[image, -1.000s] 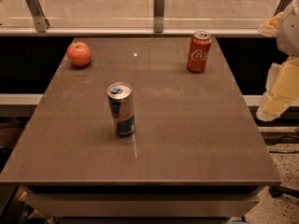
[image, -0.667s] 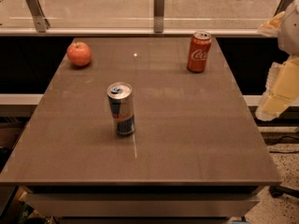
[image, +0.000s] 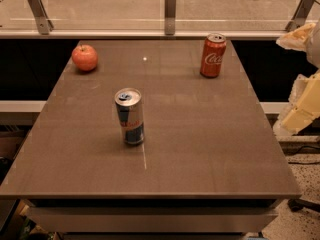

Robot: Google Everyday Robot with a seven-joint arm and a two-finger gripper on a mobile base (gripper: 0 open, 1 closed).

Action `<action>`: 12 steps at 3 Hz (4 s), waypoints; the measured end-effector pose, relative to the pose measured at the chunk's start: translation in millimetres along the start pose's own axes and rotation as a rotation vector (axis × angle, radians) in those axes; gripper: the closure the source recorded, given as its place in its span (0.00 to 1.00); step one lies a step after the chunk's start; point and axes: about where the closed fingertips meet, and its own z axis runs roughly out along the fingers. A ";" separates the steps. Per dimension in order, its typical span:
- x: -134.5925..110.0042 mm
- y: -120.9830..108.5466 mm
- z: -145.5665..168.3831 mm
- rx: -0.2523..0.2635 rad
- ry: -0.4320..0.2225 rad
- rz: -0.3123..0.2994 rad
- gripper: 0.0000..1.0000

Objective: Move redbull can near apple

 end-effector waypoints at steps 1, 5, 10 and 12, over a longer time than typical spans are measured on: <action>-2.3 13.7 10.3 -0.026 -0.110 0.009 0.00; -44.2 22.3 77.4 -0.098 -0.585 0.049 0.00; -121.2 55.0 166.1 -0.335 -0.736 0.006 0.00; -149.0 72.5 178.1 -0.344 -0.741 0.033 0.00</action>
Offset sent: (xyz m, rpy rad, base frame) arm -0.0173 0.0355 -0.0410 0.4272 -0.0660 0.1000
